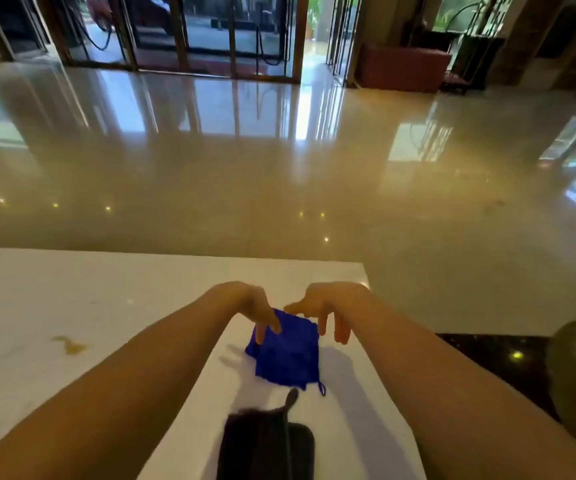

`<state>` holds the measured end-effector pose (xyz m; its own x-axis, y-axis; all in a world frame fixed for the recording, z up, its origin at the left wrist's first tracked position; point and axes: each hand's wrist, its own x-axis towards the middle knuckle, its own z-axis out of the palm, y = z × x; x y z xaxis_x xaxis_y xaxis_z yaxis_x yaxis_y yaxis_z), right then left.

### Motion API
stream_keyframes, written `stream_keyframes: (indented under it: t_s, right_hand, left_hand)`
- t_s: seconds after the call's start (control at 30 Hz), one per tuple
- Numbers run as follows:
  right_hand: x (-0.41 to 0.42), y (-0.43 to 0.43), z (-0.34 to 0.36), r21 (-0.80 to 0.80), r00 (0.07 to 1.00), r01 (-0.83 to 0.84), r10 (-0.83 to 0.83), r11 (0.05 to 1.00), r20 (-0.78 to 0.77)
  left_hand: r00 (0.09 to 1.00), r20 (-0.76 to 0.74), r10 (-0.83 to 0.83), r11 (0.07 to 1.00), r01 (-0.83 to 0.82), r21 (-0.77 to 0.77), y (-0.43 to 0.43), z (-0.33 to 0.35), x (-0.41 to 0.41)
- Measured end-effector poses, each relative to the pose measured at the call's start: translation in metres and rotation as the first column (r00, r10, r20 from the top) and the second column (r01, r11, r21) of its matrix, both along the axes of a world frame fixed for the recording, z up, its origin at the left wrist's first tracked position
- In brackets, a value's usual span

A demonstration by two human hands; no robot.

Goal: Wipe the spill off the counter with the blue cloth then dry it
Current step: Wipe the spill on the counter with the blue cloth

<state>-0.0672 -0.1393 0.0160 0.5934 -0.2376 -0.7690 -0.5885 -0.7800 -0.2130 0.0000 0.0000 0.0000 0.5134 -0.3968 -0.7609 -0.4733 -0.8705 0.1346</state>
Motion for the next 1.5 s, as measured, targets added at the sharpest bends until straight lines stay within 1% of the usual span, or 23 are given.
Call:
stream_keyframes:
  t_s: [0.13,0.23,0.3,0.37,0.43,0.47,0.53,0.57,0.6,0.63,0.7,0.77,0.83,0.9,0.97,1.07,1.13,1.2,1.23,1.33,1.37,1.43,1.5]
  right_hand:
    - [-0.019,0.006,-0.099,-0.073,0.995,-0.094,0.097,0.993,0.033]
    - [-0.027,0.002,-0.158,-0.067,0.973,-0.038,0.052,0.997,0.226]
    - [-0.031,0.003,-0.183,-0.084,0.930,0.075,-0.040,0.994,0.365]
    - [-0.036,0.010,-0.197,-0.076,0.851,0.197,-0.132,0.977,0.507]
    - [-0.035,0.018,-0.200,0.125,0.739,0.338,-0.346,0.933,0.578]
    - [-0.031,0.020,-0.196,0.309,0.662,0.430,-0.529,0.848,0.530]
    - [-0.025,0.024,-0.180,0.655,0.460,0.591,-0.864,0.472,0.207]
    - [-0.023,0.025,-0.171,0.734,0.379,0.621,-0.925,0.273,0.023]
    - [-0.023,0.027,-0.161,0.774,0.352,0.614,-0.931,0.154,-0.094]
    - [-0.024,0.032,-0.151,0.808,0.366,0.581,-0.917,0.093,-0.158]
    - [-0.028,0.040,-0.138,0.879,0.425,0.475,-0.888,0.054,-0.175]
    - [-0.031,0.061,-0.127,0.904,0.510,0.407,-0.854,0.133,-0.104]
    - [-0.037,0.094,-0.122,0.896,0.601,0.378,-0.798,0.232,-0.047]
    - [-0.046,0.134,-0.129,0.898,0.656,0.352,-0.754,0.264,-0.035]
    - [-0.053,0.181,-0.134,0.897,0.695,0.304,-0.719,0.320,0.021]
    - [-0.051,0.237,-0.140,0.804,0.718,0.199,-0.642,0.560,0.269]
    - [-0.042,0.264,-0.139,0.761,0.688,0.150,-0.619,0.632,0.379]
    - [-0.033,0.283,-0.139,0.716,0.664,0.176,-0.619,0.676,0.421]
    - [-0.029,0.291,-0.141,0.661,0.671,0.212,-0.599,0.720,0.437]
    - [-0.026,0.313,-0.149,0.308,0.738,0.307,-0.429,0.901,0.521]
    - [-0.028,0.320,-0.153,0.193,0.745,0.281,-0.340,0.940,0.574]
    - [-0.033,0.339,-0.164,-0.020,0.746,0.115,-0.073,0.993,0.662]
    - [-0.030,0.359,-0.181,-0.192,0.765,-0.131,0.222,0.973,0.605]
  left_hand:
    - [0.996,-0.021,0.091,0.989,-0.092,-0.111,0.009,-0.099,-0.016]
    - [0.913,0.330,0.241,0.954,-0.160,-0.255,0.007,-0.148,-0.024]
    - [0.832,0.415,0.368,0.901,-0.210,-0.379,0.004,-0.165,-0.033]
    - [0.793,0.250,0.555,0.747,-0.343,-0.570,-0.002,-0.175,-0.040]
    - [0.682,-0.081,0.727,0.440,-0.553,-0.708,-0.005,-0.175,-0.040]
    - [0.587,-0.275,0.761,0.271,-0.673,-0.688,-0.006,-0.173,-0.038]
    - [0.252,-0.691,0.678,-0.089,-0.904,-0.418,-0.001,-0.161,-0.035]
    - [0.087,-0.827,0.556,-0.185,-0.957,-0.225,0.005,-0.154,-0.035]
    - [-0.010,-0.897,0.442,-0.222,-0.970,-0.099,0.015,-0.147,-0.035]
    - [-0.016,-0.932,0.362,-0.236,-0.969,-0.074,0.030,-0.139,-0.037]
    - [0.126,-0.938,0.323,-0.309,-0.923,-0.230,0.060,-0.130,-0.043]
    - [0.301,-0.860,0.411,-0.358,-0.815,-0.456,0.105,-0.119,-0.053]
    - [0.443,-0.710,0.547,-0.278,-0.704,-0.653,0.152,-0.115,-0.072]
    - [0.511,-0.504,0.697,-0.136,-0.596,-0.792,0.195,-0.119,-0.094]
    - [0.435,-0.400,0.806,-0.130,-0.530,-0.838,0.236,-0.124,-0.111]
    - [0.301,-0.409,0.861,-0.210,-0.523,-0.826,0.286,-0.125,-0.111]
    - [0.327,-0.436,0.839,-0.213,-0.539,-0.815,0.313,-0.127,-0.102]
    - [0.363,-0.436,0.824,-0.162,-0.585,-0.795,0.332,-0.130,-0.088]
    - [0.383,-0.396,0.835,-0.089,-0.616,-0.783,0.341,-0.132,-0.081]
    - [0.530,0.000,0.848,0.380,-0.608,-0.697,0.374,-0.142,-0.066]
    - [0.549,0.121,0.827,0.472,-0.561,-0.680,0.387,-0.146,-0.064]
    - [0.537,0.264,0.801,0.555,-0.500,-0.665,0.418,-0.156,-0.066]
    - [0.521,0.414,0.746,0.661,-0.510,-0.550,0.449,-0.174,-0.067]
